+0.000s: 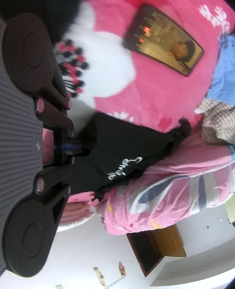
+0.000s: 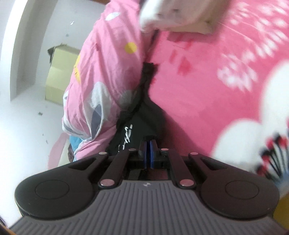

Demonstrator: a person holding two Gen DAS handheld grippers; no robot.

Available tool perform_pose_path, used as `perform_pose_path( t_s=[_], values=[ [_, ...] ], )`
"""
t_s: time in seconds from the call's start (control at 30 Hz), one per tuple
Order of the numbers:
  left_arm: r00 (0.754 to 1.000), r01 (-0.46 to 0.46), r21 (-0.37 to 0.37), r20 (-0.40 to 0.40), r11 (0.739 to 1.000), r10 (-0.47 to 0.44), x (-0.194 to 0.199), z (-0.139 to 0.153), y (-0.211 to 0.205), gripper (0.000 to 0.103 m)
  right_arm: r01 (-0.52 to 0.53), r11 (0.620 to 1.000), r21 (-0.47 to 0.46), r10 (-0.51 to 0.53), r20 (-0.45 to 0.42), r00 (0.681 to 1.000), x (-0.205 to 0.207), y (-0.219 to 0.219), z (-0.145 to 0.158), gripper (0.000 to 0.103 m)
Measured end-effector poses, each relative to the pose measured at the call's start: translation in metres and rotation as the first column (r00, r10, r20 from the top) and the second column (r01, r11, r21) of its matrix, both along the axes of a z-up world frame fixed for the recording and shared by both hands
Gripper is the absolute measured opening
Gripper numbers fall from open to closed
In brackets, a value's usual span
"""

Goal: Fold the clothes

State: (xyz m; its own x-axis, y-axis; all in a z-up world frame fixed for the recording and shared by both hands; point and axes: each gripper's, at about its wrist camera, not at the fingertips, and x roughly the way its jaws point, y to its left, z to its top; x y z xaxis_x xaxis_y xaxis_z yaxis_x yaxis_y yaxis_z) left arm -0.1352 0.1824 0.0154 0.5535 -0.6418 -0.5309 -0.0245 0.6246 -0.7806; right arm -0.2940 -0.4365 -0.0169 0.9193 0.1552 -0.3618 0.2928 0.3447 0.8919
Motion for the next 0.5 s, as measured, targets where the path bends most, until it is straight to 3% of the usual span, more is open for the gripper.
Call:
perform_pose_path(
  t_s=[0.17,0.33,0.4,0.47,0.5],
  values=[
    [0.998,-0.003,0.040,-0.063,0.999,0.006,-0.012,-0.024,0.003,0.000,0.050,0.996,0.079,-0.046,-0.055,0.997,-0.026,0.002,-0.043,0.000],
    [0.996,0.026,0.048,-0.088,0.998,-0.022,-0.018,-0.038,0.005,0.001,0.077,0.994,0.075,-0.071,-0.078,0.994,-0.036,-0.003,-0.055,0.000],
    [0.997,0.034,0.058,-0.068,0.998,-0.030,-0.021,-0.036,0.007,0.007,0.069,0.996,0.058,-0.065,-0.070,0.995,-0.037,-0.005,-0.051,0.002],
    [0.999,0.032,0.041,-0.033,0.999,-0.031,-0.026,-0.032,0.010,0.031,0.061,0.997,0.041,-0.058,-0.061,0.996,-0.038,-0.006,-0.048,0.003],
    [0.999,0.031,0.028,-0.016,0.999,-0.031,-0.028,-0.030,0.011,0.036,0.057,0.998,0.032,-0.055,-0.057,0.997,-0.038,-0.007,-0.046,0.004]
  ],
)
